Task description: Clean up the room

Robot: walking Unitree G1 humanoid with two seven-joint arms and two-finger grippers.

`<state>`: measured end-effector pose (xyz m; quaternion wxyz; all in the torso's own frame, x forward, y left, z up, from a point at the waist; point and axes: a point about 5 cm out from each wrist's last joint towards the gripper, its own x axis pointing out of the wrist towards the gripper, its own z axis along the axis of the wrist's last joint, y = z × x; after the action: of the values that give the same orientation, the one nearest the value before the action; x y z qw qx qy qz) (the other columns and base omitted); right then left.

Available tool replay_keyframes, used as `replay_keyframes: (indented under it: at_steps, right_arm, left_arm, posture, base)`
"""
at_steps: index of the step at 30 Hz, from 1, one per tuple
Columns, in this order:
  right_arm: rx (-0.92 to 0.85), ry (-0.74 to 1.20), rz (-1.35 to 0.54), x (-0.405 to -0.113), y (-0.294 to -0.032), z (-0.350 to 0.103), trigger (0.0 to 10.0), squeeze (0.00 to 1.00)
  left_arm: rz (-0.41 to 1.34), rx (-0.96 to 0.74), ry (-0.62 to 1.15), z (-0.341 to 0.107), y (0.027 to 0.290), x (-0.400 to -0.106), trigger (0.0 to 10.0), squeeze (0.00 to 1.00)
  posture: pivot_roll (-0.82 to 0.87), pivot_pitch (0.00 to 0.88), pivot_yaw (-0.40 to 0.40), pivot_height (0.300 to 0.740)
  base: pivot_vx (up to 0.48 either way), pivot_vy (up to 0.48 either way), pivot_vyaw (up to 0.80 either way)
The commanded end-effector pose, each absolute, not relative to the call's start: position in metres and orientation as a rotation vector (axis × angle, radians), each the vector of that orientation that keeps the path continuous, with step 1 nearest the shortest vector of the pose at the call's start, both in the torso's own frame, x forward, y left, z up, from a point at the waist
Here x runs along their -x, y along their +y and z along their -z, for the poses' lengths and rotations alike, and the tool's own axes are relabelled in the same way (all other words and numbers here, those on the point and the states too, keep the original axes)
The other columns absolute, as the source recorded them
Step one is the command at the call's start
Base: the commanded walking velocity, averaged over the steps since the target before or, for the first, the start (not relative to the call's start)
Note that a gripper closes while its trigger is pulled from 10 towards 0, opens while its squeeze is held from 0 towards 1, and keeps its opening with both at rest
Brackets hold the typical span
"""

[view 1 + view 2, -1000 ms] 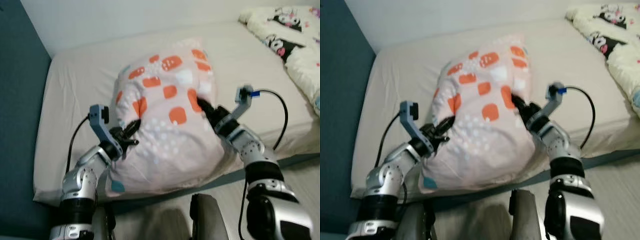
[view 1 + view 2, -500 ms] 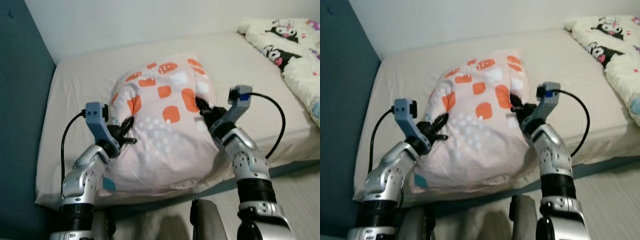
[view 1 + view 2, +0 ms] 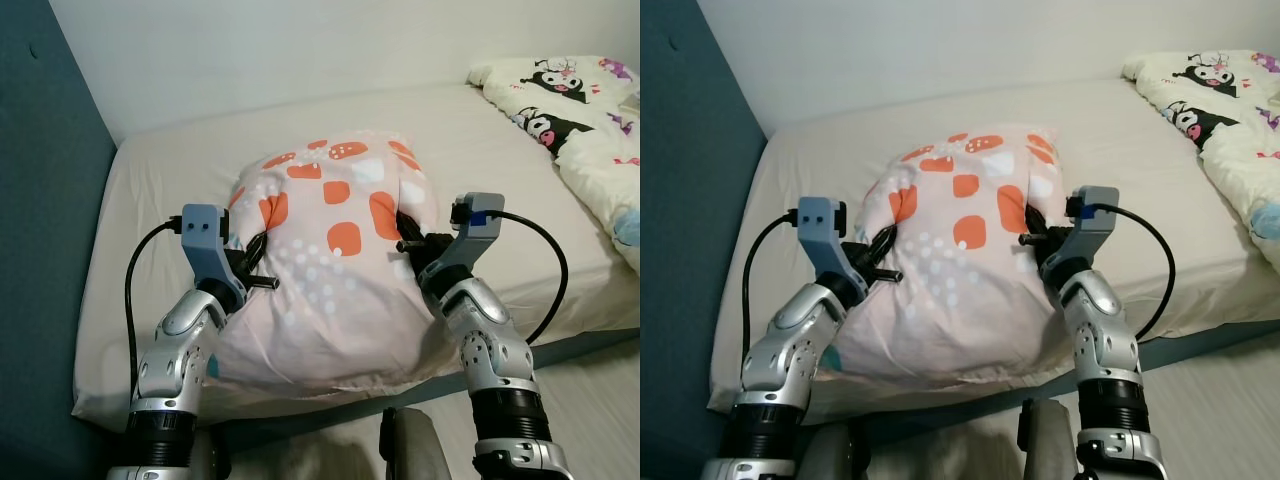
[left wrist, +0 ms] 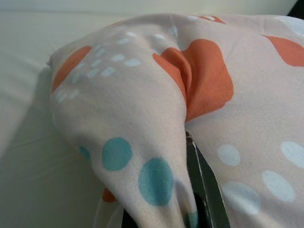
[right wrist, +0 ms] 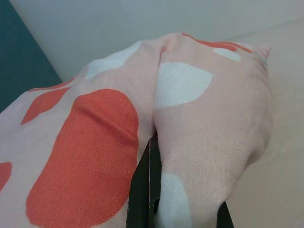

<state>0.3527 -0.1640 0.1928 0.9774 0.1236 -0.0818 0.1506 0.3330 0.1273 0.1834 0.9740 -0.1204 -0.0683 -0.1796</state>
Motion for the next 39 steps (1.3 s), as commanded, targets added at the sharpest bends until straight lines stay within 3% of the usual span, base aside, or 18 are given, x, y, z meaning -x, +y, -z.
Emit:
replay_keyframes:
  at_steps: [1,13,39]
  right_arm:
    - [-0.224,-0.227,-0.34,-0.35,-0.155,-0.206,10.0,0.0]
    - [-0.2,-0.231,-0.37,-0.349,-0.15,-0.21,10.0,0.0]
    - [-0.199,-0.216,-0.409,-0.35,-0.144,-0.21,10.0,0.0]
  left_arm:
    - [0.383,0.248,-0.182,-0.19,0.121,-0.331,10.0,0.0]
    - [0.38,0.238,-0.19,-0.19,0.119,-0.329,10.0,0.0]
    - [0.333,0.239,-0.192,-0.185,0.128,-0.322,10.0,0.0]
  posture:
    - [-0.02,0.07,-0.008,0.569]
    - [-0.02,0.054,-0.013,0.599]
    - [0.0,0.064,-0.025,0.709]
  base:
    - [0.0,0.0,0.0]
    - [0.0,0.0,0.0]
    - [0.0,0.0,0.0]
